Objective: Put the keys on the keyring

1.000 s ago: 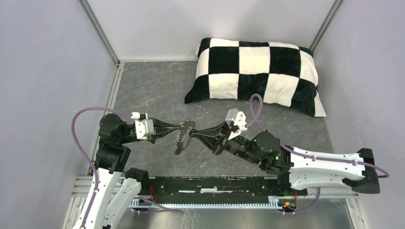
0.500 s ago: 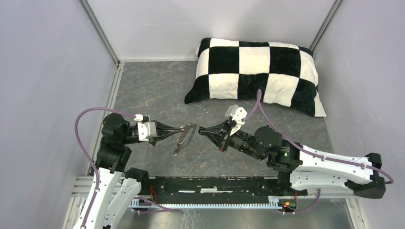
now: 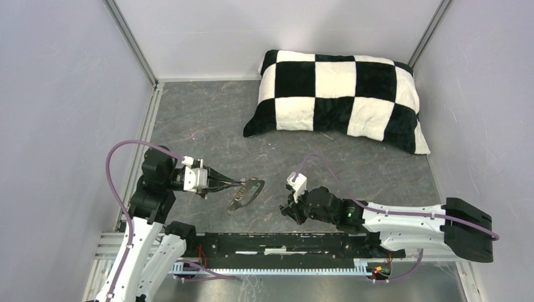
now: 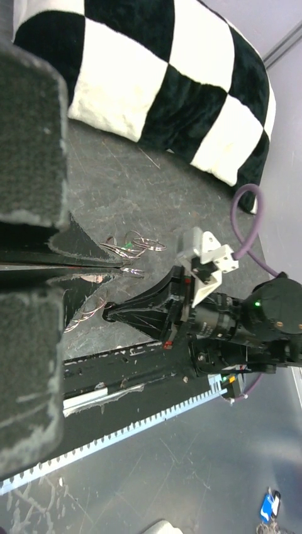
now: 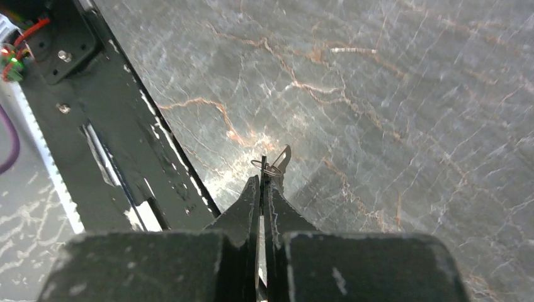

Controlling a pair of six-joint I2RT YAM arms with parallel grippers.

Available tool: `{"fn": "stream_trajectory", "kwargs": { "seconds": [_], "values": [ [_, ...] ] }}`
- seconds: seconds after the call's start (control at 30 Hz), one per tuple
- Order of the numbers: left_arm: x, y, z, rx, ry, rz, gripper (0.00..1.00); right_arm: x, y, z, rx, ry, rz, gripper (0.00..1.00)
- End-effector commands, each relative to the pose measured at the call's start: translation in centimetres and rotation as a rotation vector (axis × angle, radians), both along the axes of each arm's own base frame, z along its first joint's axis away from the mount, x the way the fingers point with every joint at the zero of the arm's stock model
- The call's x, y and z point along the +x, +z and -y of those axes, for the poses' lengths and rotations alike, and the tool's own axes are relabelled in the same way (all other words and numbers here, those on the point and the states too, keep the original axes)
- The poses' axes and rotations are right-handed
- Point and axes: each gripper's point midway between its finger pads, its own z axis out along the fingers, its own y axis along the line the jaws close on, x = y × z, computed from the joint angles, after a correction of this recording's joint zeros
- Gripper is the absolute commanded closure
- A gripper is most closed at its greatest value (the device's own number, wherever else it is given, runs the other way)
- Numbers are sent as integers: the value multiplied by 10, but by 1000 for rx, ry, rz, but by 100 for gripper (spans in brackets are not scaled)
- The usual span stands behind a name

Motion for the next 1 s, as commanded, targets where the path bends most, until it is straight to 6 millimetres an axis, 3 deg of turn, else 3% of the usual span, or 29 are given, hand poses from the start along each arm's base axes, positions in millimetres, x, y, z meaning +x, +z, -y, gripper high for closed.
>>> {"fn": "stream_trajectory", "kwargs": {
  "seconds": [0.0, 0.13, 0.27, 0.33, 0.53, 0.67, 0.8, 0.87, 0.97],
  "values": [
    [-11, 11, 2, -20, -78, 66, 98, 2, 15, -16, 131, -2, 7, 99],
    [-15, 14, 2, -28, -112, 65, 98, 7, 1, -8, 108, -34, 26, 98],
    [-14, 10, 3, -21, -117, 50, 98, 16, 2, -5, 82, -58, 72, 73],
    [-5, 1, 3, -5, -81, 30, 98, 21, 8, -3, 77, -68, 110, 68],
    [28, -23, 4, 38, 38, -127, 98, 29, 18, -2, 26, -76, 156, 65],
    [36, -25, 5, 38, 56, -158, 98, 31, 59, -14, 121, -30, 248, 53],
    [41, -19, 7, 14, 80, -176, 98, 35, 114, -28, 233, 4, 366, 46],
    [37, -16, 7, 8, 61, -177, 98, 38, 137, -32, 281, 5, 419, 40],
    [24, -12, 8, 0, -5, -185, 98, 38, 174, -37, 371, 22, 504, 23]
  ]
}}
